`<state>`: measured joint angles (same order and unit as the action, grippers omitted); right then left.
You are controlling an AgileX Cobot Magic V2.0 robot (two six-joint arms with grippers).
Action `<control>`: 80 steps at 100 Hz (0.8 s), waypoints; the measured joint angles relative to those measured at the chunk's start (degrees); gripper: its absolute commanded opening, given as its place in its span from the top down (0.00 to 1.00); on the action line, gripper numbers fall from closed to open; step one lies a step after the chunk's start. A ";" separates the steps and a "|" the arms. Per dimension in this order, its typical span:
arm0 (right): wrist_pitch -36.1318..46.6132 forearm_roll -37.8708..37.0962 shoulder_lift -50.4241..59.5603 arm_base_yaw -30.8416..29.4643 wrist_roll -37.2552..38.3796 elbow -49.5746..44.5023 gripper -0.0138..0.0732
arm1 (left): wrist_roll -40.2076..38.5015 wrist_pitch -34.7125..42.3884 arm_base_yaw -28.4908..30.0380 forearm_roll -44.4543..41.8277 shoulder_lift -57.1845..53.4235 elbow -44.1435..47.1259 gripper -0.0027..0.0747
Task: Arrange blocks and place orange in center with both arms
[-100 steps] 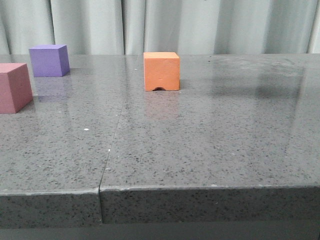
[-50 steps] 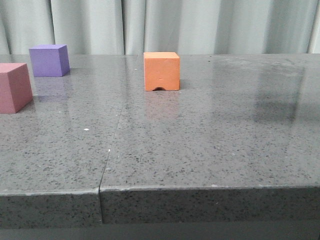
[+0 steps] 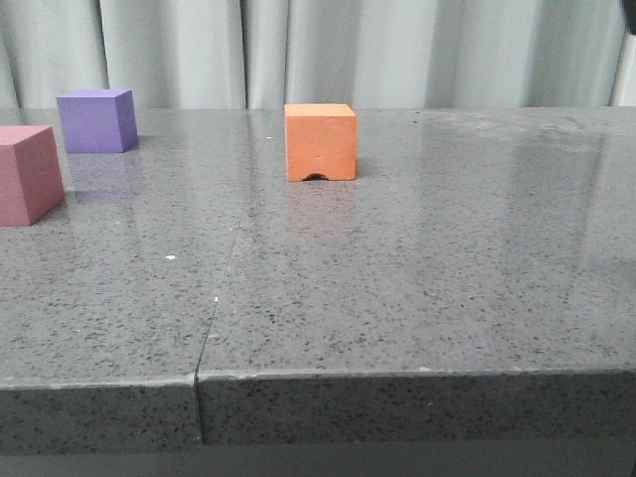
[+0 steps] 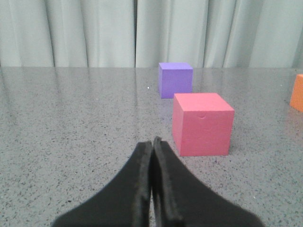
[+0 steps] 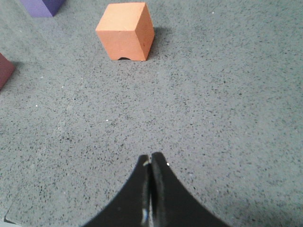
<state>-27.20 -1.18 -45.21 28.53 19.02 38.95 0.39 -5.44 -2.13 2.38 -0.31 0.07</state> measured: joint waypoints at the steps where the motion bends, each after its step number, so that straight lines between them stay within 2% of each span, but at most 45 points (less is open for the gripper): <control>1: 0.23 0.00 0.90 0.00 0.00 -0.41 0.92 | 0.00 -0.02 0.00 0.00 0.00 0.00 0.99; 18: 3.22 -0.26 11.62 0.00 0.00 -8.63 0.92 | 0.00 0.07 0.00 0.41 0.00 0.00 0.99; 40: 3.48 -0.26 22.27 0.00 0.00 -14.29 0.92 | 0.00 -0.84 0.00 3.65 0.00 -1.45 0.99; 58: 3.34 -0.26 25.71 0.00 0.00 -15.93 0.92 | 0.00 -3.18 0.00 3.97 0.00 -7.52 0.99; 80: 2.94 -0.35 25.86 0.00 -0.02 -15.93 0.92 | 0.00 -12.75 0.00 4.10 4.05 -17.22 0.99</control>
<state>-24.26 -1.53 -19.35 28.53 18.99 23.02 0.39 -18.19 -2.13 6.47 3.74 -17.15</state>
